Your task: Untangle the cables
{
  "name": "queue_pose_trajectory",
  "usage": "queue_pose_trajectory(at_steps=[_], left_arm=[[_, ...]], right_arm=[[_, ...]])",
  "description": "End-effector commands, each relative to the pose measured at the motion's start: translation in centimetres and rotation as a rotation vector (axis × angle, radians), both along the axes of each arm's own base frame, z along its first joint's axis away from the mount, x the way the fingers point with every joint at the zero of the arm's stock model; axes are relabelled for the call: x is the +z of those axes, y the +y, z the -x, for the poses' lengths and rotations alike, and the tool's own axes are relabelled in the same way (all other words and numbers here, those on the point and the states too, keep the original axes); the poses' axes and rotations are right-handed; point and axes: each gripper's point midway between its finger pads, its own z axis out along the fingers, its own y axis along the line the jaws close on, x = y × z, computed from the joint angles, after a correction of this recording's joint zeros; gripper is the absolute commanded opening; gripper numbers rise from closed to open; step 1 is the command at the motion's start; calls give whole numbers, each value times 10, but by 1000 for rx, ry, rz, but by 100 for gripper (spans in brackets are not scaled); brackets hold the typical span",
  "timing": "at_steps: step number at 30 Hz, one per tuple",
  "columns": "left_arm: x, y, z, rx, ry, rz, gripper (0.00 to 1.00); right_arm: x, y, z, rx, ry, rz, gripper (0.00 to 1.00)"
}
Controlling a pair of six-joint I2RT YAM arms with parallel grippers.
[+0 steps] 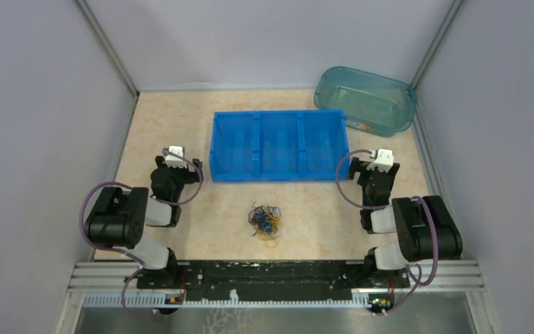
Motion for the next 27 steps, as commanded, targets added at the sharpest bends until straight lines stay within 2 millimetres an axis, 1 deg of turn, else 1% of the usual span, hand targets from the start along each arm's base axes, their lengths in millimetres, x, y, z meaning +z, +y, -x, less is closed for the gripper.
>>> queue_pose_trajectory(at_steps=[1,9,10,11,12,15,17,18,19,21,22,23,25,27], left_arm=[[16,0,-9,-9,-60,1,100],[16,0,-9,-11,-59,0,100],[15,0,-9,-11,-58,1,100],[15,0,-9,-10,-59,0,100],[16,0,-9,-11,-60,0,100],[20,2,-10,0,-73,5,100],[23,12,-15,62,-34,22,100],[26,17,-21,87,-1,34,100],[26,20,-26,89,51,46,100],[29,20,-33,62,119,14,100],[34,20,-36,56,127,-3,100],[35,22,-36,53,147,-16,100],[39,21,-35,34,188,-12,100],[47,23,-31,11,227,8,100]], right_arm=[[27,1,-14,10,-99,-6,99],[28,0,-13,2,-101,-7,99],[29,-7,-12,-36,-108,-13,99],[30,-17,-8,-105,-122,-32,99],[31,-22,-4,-144,-126,-53,99],[40,-20,3,-120,-163,-39,99],[49,-35,9,-256,-156,-48,99],[50,-42,10,-318,-105,-65,99],[60,-49,11,-367,-78,-61,99],[78,-49,8,-355,-48,-25,99],[84,-49,11,-355,-36,-23,99],[98,-50,12,-374,-67,-56,99],[114,-53,21,-412,-99,-120,99],[129,-55,28,-450,-180,-238,99]])
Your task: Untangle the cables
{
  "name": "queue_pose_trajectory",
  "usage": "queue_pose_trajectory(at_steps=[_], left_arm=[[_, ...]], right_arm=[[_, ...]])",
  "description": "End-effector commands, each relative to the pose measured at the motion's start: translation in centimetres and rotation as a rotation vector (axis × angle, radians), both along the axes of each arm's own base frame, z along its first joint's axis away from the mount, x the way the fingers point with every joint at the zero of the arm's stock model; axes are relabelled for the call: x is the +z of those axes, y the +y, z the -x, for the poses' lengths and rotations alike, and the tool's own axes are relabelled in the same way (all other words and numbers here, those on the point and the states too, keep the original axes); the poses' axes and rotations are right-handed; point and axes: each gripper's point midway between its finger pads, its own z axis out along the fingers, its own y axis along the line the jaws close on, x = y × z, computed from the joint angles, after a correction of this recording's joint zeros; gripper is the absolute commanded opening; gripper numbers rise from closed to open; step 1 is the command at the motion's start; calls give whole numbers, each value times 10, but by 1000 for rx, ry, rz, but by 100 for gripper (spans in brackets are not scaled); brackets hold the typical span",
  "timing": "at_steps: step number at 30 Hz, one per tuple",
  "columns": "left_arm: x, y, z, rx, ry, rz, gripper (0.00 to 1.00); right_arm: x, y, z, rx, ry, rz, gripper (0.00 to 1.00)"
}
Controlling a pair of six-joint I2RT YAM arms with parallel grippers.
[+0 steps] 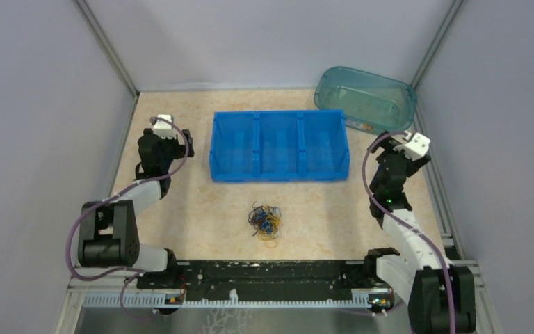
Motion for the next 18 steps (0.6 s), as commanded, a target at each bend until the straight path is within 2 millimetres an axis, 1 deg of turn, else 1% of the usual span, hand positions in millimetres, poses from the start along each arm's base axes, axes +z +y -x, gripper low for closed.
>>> queue_pose_trajectory(at_steps=[1,3,5,6,7,8,9,11,13,15,18], left_arm=[[-12,1,22,-61,200,31,100],[3,6,24,-88,218,69,100],[20,3,25,-140,246,95,100],[26,1,27,-168,263,98,100],[32,-3,30,-206,280,92,100],[35,-8,34,-241,302,86,100],[38,-13,38,-278,318,84,100],[40,-23,49,-358,346,78,100],[37,-30,60,-417,373,68,100],[34,-34,69,-449,384,54,100],[29,-40,82,-503,408,43,100]], right_arm=[[18,1,17,-34,-61,-184,99],[37,19,13,82,-94,-228,99],[48,33,11,133,-120,-344,99],[52,41,10,154,-117,-421,99],[53,47,11,171,-95,-459,99],[53,54,11,203,-80,-484,99],[57,66,10,273,-74,-488,99],[67,91,9,424,-94,-501,99],[75,118,11,593,-108,-503,99],[70,146,14,716,-57,-492,99],[54,198,26,845,94,-348,94]])
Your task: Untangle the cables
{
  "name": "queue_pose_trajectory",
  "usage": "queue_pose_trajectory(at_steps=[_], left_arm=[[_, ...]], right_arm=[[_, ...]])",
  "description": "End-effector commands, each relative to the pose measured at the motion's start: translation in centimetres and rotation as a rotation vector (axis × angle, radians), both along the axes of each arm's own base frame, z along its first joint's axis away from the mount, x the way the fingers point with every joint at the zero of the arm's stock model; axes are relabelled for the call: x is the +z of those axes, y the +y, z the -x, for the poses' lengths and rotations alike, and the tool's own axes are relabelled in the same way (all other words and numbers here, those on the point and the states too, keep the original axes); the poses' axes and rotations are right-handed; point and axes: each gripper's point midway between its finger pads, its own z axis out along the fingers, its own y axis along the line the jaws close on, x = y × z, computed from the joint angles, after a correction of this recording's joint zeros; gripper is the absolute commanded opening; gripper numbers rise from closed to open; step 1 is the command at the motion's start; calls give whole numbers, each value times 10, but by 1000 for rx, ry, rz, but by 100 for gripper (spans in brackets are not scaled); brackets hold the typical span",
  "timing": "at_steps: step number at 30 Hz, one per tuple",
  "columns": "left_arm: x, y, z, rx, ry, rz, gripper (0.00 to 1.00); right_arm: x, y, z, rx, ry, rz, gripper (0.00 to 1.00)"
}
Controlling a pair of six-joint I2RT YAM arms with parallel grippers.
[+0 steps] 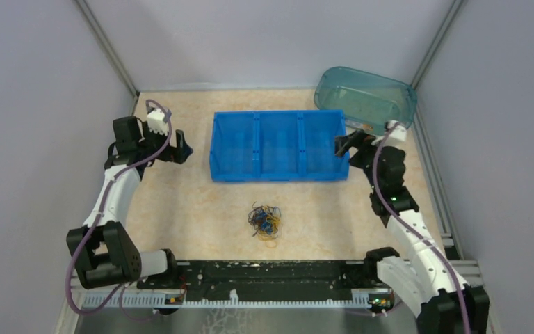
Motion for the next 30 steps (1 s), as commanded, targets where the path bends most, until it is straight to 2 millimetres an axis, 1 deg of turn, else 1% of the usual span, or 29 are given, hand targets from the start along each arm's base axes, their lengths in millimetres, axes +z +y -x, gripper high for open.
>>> queue_pose_trajectory(at_steps=[1,4,7,10,13,15,17,20,23,26,30], left_arm=[[-14,-23,38,-168,93,12,100],[-19,-30,54,-235,119,12,100],[-21,-35,66,-289,131,6,100],[-22,-39,76,-327,135,5,100],[-20,-44,84,-358,134,18,100],[-18,-49,89,-383,126,38,100],[-15,-55,94,-409,112,55,100],[-14,-59,100,-432,96,65,100],[-14,-60,103,-438,90,61,100],[-14,-60,104,-442,95,59,100],[-12,-61,105,-450,92,64,100]], right_arm=[[2,100,25,383,23,159,92],[-15,157,52,579,56,233,83],[-33,206,81,770,83,288,76],[-54,242,101,932,129,322,72],[-74,266,109,1024,171,381,67],[-78,278,110,1067,172,384,65],[-84,286,106,1095,173,402,60],[-98,296,103,1137,202,435,60],[-113,305,104,1195,228,452,59],[-125,311,105,1234,252,465,59],[-138,312,101,1238,268,495,54]])
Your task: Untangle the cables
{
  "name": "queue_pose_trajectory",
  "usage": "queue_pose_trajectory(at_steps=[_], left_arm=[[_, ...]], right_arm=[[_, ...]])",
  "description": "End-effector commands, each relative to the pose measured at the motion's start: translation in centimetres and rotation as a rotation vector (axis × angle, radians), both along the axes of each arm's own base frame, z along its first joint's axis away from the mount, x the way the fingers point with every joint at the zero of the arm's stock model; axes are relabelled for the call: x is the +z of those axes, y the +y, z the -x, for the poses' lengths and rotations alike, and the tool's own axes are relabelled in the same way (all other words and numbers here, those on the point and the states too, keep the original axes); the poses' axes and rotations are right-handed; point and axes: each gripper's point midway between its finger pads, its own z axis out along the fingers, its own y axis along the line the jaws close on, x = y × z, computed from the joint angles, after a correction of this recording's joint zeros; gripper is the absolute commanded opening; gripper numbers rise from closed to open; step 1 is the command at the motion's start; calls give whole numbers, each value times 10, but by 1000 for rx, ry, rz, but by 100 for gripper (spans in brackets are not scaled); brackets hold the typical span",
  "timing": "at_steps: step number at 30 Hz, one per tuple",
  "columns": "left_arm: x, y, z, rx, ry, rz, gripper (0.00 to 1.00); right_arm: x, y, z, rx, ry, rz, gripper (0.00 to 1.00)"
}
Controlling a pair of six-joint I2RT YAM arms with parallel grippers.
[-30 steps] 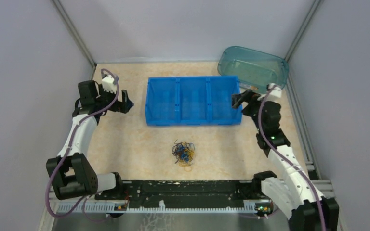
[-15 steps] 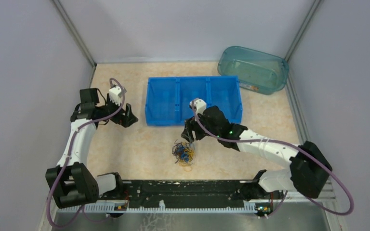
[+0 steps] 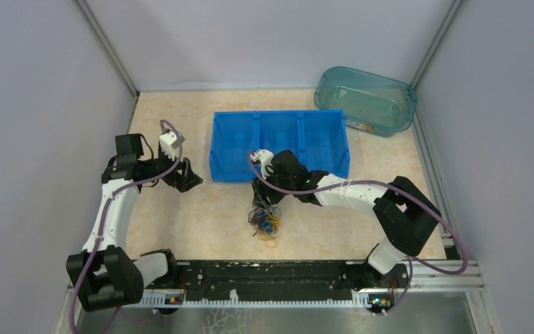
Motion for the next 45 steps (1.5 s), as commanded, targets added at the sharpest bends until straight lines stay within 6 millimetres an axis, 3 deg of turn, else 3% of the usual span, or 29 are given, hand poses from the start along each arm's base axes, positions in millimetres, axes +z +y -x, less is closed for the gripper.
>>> queue_pose_trajectory(at_steps=[1,12,16,26,32,37,42,45], left_arm=[[7,-9,6,-53,-19,26,100],[11,-10,7,-55,-19,40,100],[14,-13,8,-63,-24,52,100],[19,-21,15,-100,-34,61,100],[25,-38,27,-164,-22,101,100],[29,-66,47,-260,26,133,100],[22,-113,81,-407,104,216,100],[21,-128,82,-444,102,227,100]], right_arm=[[14,19,-6,67,-55,-39,53],[8,28,-4,90,-25,-61,27],[18,27,-8,65,-45,-75,0],[66,20,-15,8,-145,-148,0],[119,21,-14,-9,-209,-267,0],[152,23,-8,-5,-225,-364,0],[171,26,-2,1,-220,-441,0],[180,26,1,8,-215,-471,0]])
